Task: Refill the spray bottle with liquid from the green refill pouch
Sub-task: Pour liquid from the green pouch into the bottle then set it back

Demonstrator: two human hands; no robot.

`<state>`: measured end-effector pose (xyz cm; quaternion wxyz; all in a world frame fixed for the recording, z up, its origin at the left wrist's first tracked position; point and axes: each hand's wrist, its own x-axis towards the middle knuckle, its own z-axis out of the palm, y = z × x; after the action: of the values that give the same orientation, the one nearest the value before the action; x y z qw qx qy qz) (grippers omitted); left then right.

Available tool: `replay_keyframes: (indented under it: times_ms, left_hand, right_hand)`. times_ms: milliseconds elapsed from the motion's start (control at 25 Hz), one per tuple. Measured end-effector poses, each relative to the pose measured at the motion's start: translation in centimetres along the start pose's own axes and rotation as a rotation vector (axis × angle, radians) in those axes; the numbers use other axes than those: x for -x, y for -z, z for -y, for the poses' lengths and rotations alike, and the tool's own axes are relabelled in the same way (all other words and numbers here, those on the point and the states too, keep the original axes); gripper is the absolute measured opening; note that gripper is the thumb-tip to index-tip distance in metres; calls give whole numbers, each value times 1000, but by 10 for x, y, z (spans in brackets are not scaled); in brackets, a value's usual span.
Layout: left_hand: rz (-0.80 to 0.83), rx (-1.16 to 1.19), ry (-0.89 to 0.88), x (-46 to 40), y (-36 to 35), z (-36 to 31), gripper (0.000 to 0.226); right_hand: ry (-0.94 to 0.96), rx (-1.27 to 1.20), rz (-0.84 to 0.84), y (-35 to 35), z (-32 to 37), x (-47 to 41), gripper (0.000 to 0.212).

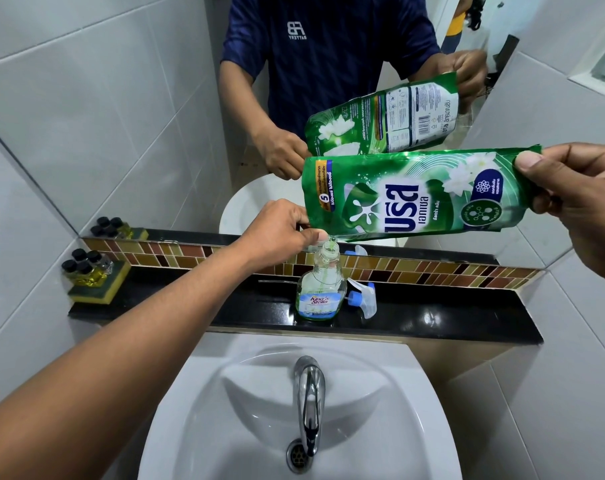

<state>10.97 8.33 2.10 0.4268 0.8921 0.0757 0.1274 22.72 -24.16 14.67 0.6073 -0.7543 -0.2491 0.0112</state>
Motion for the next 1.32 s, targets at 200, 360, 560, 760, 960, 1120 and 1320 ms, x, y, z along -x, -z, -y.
replay_keyframes:
  times_ms: [200,360,560,760,960,1120,1320]
  left_hand:
    - [-7,-19,-4,-1,-1,1,19]
    - [-9,-28,-4,-2,-2,2,18]
    - [-14,-30,-16,0,-1,1,17]
    - [-23,-37,-25,0,1,-1,17]
    - [-21,-22,-9,-1,1,1,16]
    - [-22,-19,-6,-1,0,1,17]
    - [-25,-14,-8,-1,0,2,17]
  right_hand:
    - [1,10,6,1,1,-1,39]
    - [4,18,10,1,2,-2,38]
    - [5,23,7,1,5,-3,37]
    - [10,39,6,1,7,-4,36]
    - [14,55,13,2,9,-5,36]
    - [14,64,18,3,10,-6,37]
    - [16,68,21,2,11,-6,37]
